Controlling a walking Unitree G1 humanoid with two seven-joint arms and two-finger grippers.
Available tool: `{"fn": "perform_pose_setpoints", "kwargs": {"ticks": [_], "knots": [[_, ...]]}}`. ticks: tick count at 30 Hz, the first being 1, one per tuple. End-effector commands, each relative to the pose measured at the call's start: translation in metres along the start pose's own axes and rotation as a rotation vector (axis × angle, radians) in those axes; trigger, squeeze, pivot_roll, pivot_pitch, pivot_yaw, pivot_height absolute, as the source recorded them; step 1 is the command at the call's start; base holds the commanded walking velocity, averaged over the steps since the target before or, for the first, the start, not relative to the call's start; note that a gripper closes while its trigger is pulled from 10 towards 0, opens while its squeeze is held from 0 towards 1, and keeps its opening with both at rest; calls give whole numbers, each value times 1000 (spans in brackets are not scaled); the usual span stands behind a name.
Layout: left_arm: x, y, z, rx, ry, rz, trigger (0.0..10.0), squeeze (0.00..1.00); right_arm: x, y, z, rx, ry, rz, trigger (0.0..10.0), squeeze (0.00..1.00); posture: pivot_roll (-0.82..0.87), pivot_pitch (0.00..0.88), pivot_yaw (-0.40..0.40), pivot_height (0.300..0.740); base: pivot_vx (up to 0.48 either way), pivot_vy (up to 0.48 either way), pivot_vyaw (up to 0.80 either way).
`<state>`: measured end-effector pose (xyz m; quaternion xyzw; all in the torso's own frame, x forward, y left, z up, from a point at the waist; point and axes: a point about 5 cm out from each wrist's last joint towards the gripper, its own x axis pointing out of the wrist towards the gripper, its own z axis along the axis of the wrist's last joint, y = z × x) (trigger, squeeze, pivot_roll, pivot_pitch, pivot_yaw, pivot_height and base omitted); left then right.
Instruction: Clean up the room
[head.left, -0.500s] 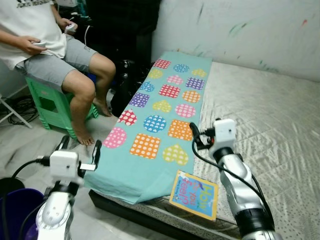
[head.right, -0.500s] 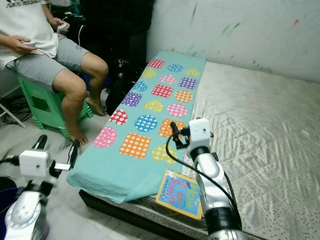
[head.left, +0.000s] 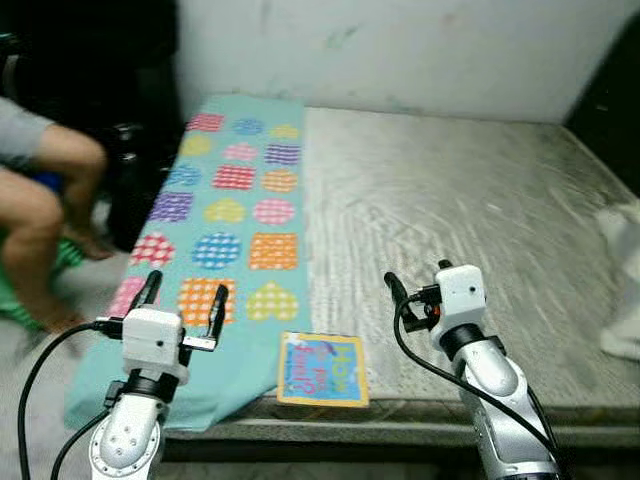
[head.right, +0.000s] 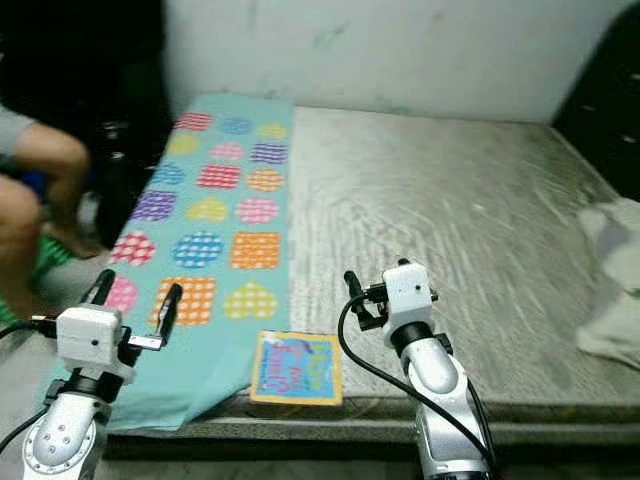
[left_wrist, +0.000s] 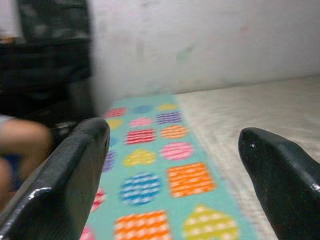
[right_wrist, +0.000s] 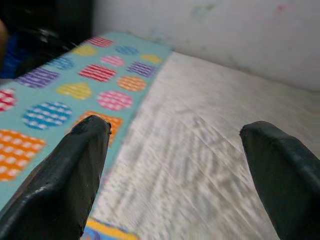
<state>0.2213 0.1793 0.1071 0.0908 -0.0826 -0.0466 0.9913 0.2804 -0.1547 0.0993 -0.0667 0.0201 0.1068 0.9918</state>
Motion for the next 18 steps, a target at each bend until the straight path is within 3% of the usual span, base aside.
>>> {"fn": "perform_pose_setpoints", "kwargs": {"ticks": [1, 6, 14, 18], "knots": [[-1, -3, 4, 3, 4, -20, 10000, 0, -3, 0, 5, -6, -2, -8, 10000, 0, -120, 0, -53, 740, 0, 0, -800], [-2, -7, 8, -24, 18, -50, 10000, 0, -7, 3, 5, 0, 16, 2, 10000, 0, -112, 0, -50, 740, 0, 0, -130], [1, -14, 12, 10, 10, -97, 10000, 0, 0, 6, 11, -3, 6, 0, 10000, 0, -117, 0, -34, 740, 0, 0, 0], [6, -11, 16, 19, 4, -87, 10000, 0, 0, 6, 12, 6, 10, -9, 10000, 0, -113, 0, -32, 740, 0, 0, -800]]}}
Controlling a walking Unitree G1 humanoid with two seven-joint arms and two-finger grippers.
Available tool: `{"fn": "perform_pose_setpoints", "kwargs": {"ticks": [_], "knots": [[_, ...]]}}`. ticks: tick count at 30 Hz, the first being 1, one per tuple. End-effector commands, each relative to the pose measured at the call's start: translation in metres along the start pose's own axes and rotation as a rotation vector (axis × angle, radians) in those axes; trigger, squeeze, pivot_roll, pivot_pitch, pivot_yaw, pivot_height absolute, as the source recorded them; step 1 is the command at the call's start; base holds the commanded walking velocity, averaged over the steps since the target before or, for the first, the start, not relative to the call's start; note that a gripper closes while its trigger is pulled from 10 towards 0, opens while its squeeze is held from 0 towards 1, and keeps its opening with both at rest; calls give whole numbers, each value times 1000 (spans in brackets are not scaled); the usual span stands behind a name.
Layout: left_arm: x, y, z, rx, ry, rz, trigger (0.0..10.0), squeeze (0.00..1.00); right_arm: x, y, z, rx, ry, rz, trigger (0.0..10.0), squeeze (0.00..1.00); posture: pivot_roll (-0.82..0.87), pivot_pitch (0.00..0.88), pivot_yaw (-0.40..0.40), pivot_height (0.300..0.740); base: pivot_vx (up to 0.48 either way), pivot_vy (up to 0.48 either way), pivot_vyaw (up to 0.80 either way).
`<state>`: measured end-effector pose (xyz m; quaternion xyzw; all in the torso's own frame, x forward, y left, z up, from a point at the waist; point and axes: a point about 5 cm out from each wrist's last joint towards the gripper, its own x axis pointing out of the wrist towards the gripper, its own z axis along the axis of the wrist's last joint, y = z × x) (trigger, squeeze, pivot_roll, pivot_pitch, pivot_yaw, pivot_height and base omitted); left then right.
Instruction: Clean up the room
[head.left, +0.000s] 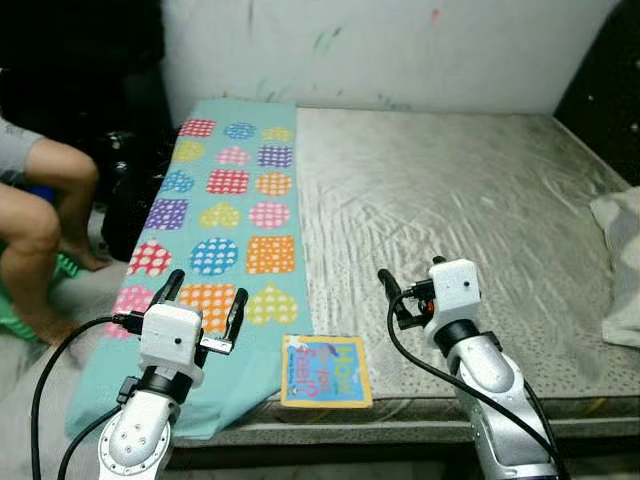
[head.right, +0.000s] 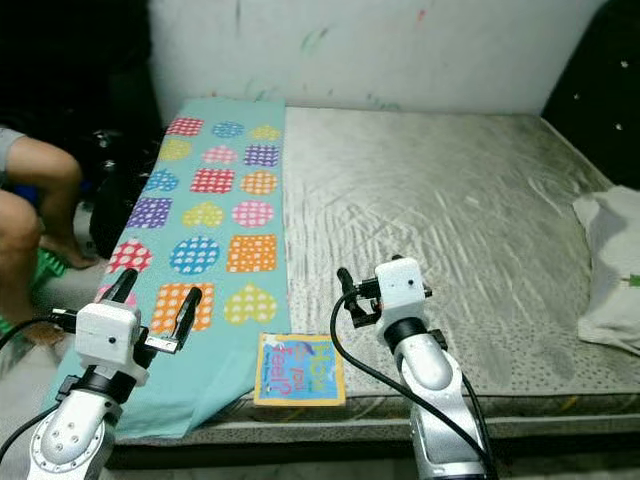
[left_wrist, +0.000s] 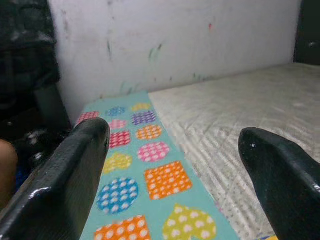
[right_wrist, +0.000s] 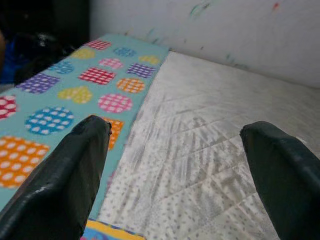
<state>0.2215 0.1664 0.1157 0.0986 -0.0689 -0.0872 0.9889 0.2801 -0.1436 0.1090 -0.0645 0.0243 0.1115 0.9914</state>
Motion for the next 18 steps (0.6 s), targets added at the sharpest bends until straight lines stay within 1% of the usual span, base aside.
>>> {"fn": "perform_pose_setpoints", "kwargs": {"ticks": [1, 8, 10, 18], "knots": [[4, 0, 7, 13, -18, -2, 10000, 0, -2, -3, 0, 0, 4, -18, 10000, 0, -113, 0, -32, 740, 0, 0, -800], [5, 1, 7, 13, -17, 4, 10000, 0, 0, -2, 0, 2, 5, -18, 10000, 0, -112, 0, -30, 740, 0, 0, -800], [10, 3, 6, 15, -14, 7, 10000, 0, 1, -4, 1, 2, 5, -24, 10000, 0, -113, 0, -28, 740, 0, 0, -800], [15, 2, 8, 19, -22, -6, 10000, 0, 1, -6, 2, 3, 1, -42, 10000, 0, -116, 0, -25, 740, 0, 0, -800]]}}
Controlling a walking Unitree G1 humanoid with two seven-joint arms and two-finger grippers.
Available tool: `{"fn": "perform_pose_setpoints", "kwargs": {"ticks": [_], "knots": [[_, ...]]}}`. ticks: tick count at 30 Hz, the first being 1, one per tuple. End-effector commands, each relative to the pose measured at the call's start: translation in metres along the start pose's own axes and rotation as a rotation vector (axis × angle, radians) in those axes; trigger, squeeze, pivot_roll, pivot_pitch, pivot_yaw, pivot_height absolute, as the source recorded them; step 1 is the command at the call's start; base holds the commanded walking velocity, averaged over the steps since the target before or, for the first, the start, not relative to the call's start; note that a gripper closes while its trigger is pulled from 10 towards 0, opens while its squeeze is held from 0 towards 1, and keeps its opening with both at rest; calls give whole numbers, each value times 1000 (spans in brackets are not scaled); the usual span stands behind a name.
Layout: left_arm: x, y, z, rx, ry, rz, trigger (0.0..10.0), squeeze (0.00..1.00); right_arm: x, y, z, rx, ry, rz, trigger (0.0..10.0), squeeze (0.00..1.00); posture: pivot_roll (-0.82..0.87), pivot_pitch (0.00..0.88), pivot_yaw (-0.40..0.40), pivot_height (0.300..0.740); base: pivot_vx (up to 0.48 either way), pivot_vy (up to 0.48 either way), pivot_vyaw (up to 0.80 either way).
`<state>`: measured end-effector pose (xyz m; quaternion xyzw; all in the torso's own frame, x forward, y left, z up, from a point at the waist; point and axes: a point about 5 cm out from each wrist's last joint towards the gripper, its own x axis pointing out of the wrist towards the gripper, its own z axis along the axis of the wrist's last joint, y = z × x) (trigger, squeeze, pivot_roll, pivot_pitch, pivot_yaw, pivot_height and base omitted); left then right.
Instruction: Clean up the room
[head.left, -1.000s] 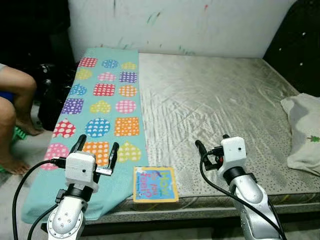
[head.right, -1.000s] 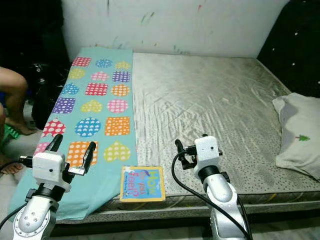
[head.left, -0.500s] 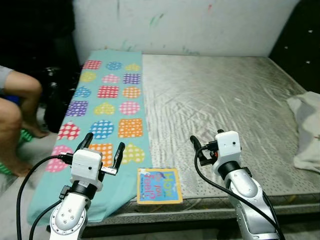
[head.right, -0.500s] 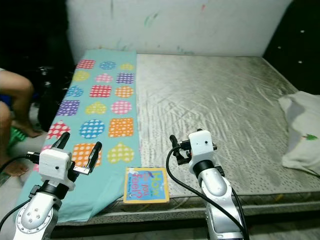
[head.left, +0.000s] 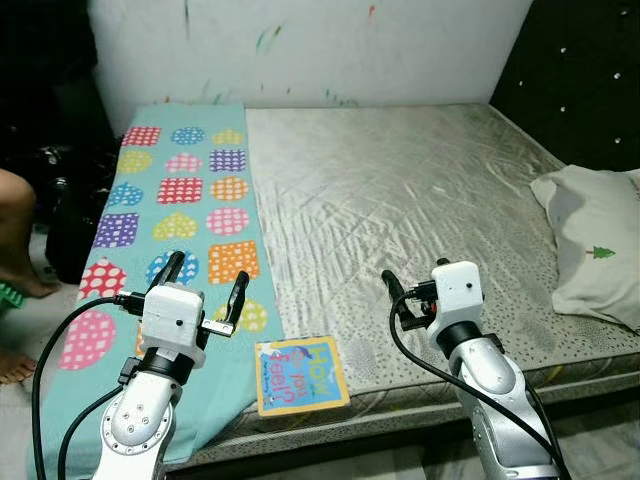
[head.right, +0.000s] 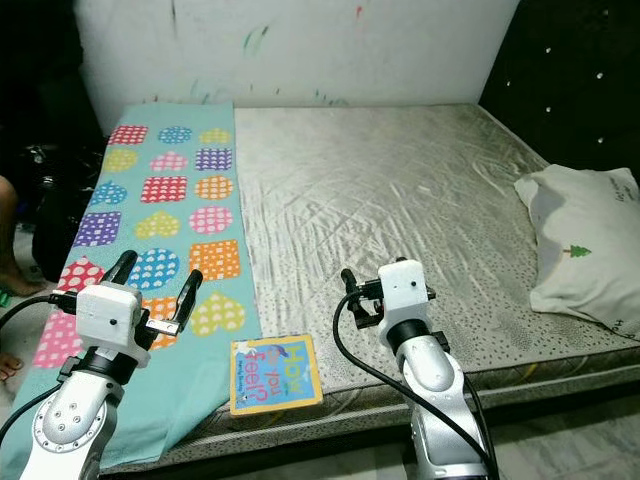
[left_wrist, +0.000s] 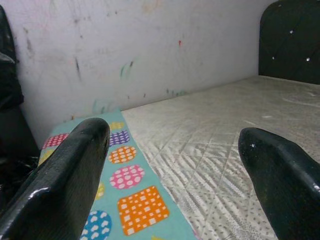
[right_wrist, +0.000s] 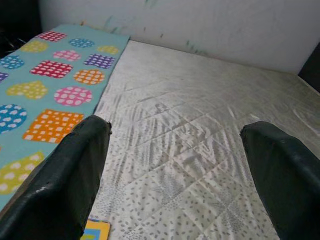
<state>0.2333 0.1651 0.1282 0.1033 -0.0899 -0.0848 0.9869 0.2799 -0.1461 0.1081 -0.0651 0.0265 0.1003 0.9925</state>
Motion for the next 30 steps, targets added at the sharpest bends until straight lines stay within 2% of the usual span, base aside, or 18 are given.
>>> {"fn": "perform_pose_setpoints", "kwargs": {"ticks": [1, 7, 30], "knots": [[2, -2, -2, 8, 18, -15, 10000, 0, 2, -4, 3, 4, -6, -21, 10000, 0, -117, 0, -24, 740, 0, 0, -800], [3, -3, -1, 26, 16, -24, 10000, 0, 3, -4, 5, 5, -18, -21, 10000, 0, -115, 0, -26, 740, 0, 0, -727], [4, -4, -1, 26, 22, -38, 10000, 0, 6, -1, 6, -14, -27, -14, 10000, 0, -106, 0, -24, 740, 0, 0, -60]]}}
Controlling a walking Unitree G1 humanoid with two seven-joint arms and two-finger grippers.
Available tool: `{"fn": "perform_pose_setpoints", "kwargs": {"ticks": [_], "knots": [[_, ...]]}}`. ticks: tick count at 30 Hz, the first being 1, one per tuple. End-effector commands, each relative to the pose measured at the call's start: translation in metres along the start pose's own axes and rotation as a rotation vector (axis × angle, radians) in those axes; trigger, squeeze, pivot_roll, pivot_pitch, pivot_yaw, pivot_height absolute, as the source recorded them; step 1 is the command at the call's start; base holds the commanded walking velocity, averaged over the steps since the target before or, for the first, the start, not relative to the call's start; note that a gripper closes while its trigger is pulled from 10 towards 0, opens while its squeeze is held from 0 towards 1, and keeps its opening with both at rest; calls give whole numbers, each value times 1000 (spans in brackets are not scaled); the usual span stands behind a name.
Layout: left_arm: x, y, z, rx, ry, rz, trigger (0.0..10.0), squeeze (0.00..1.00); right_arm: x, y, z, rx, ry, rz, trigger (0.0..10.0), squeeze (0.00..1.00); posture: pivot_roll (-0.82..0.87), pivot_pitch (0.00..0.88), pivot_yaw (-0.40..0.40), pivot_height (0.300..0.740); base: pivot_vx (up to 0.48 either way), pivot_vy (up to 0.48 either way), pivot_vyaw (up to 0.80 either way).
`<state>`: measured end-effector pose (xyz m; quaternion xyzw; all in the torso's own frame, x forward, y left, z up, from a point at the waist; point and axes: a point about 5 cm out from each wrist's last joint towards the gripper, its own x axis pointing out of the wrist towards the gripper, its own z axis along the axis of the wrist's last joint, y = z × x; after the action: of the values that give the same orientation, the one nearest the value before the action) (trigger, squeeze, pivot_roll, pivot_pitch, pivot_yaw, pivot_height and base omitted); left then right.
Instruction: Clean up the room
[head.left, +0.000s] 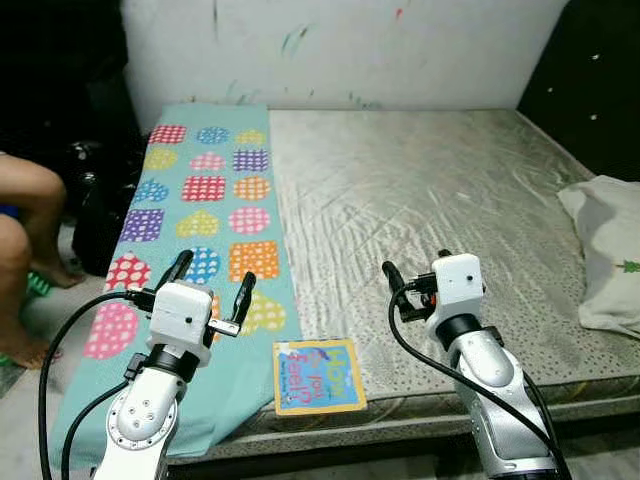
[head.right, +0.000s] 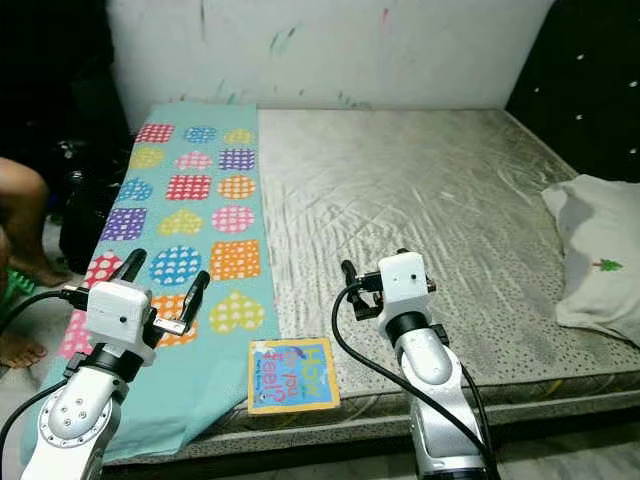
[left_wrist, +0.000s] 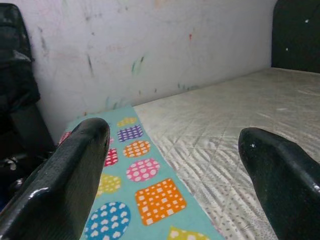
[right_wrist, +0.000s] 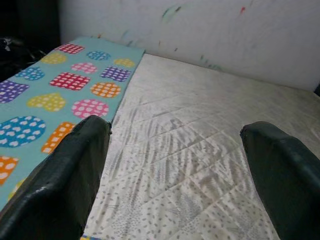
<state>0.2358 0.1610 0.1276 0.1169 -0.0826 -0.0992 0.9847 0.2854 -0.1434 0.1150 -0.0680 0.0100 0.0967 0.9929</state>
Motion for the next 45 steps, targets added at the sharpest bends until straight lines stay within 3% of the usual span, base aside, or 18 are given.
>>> {"fn": "perform_pose_setpoints", "kwargs": {"ticks": [1, 45], "knots": [[1, 0, 0, 3, 8, -4, 10000, 0, 1, -2, -1, -7, 5, -4, 10000, 0, -106, 0, -25, 740, 0, 0, 0], [1, 0, -3, -29, 22, 0, 10000, 0, 3, -1, -3, -26, -2, 13, 10000, 0, -104, 0, -29, 740, 0, -264, 0]]}}
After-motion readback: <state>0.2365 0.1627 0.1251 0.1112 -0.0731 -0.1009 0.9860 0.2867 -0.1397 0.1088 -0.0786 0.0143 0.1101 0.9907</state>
